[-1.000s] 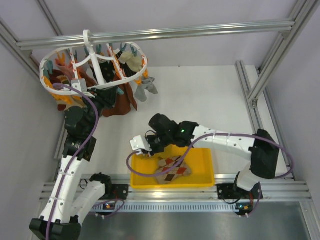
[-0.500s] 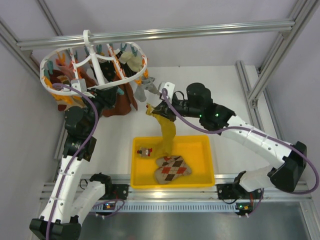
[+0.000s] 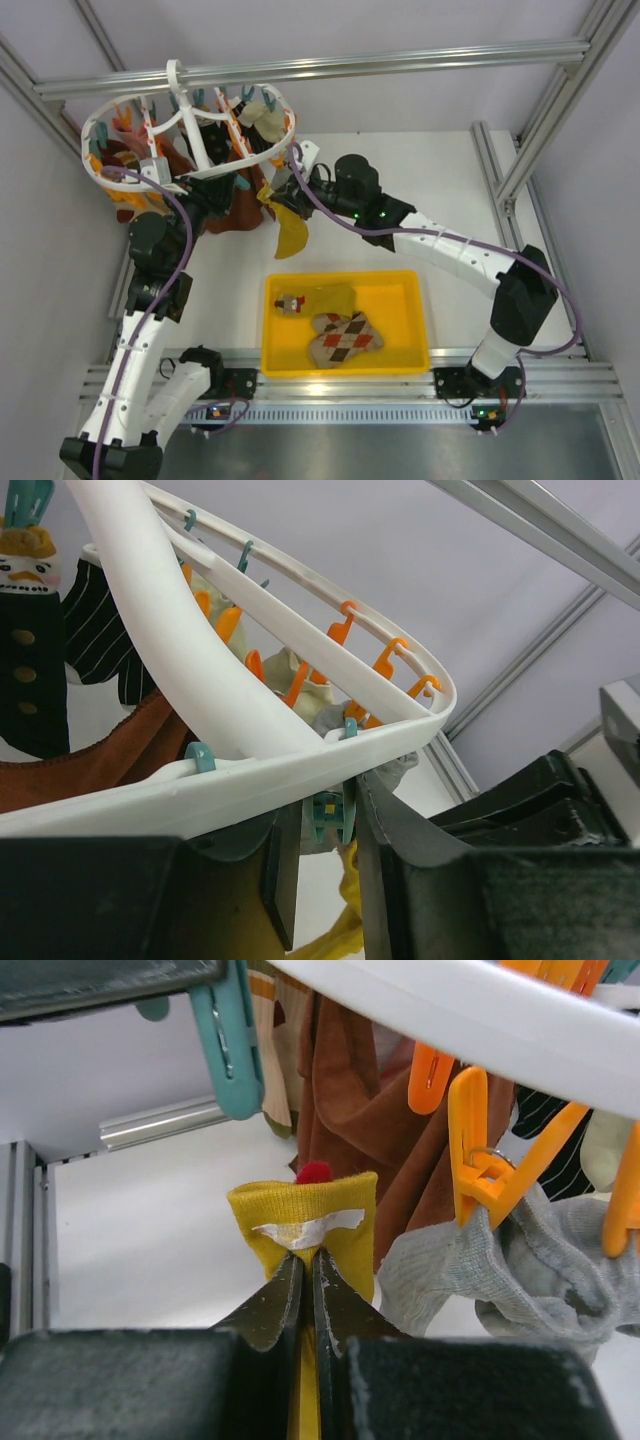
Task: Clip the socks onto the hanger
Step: Clamp the sock onto the hanger.
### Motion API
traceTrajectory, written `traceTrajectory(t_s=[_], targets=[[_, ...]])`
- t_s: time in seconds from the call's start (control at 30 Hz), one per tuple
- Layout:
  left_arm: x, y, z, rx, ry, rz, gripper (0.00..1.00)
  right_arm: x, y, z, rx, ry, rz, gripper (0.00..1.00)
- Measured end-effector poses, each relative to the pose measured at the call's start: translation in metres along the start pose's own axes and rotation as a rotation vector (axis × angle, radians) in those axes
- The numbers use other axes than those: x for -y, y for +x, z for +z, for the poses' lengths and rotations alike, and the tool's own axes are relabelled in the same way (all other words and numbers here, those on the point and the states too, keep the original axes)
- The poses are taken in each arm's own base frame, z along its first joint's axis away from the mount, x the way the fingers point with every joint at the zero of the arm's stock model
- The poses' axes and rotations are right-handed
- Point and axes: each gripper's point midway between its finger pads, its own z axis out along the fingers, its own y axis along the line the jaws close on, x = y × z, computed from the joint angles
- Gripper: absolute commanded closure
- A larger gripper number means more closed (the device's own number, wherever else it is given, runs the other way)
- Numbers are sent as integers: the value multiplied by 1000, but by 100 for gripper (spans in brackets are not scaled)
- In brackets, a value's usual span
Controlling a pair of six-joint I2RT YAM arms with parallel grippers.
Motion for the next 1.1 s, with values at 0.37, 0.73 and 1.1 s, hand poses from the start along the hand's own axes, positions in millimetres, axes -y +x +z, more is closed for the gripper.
traceTrajectory(t_s=[0.37,0.73,1.1], targets=[[2,1,0,-6,9,-35,100,4,-13,14,108,1,-30,100],[3,1,-1,-8,10,-61,100,-3,-29,14,189,-37,-53,100],[4,1,-1,-9,9,-69,100,-7,23,13,110,-51,-38,100]])
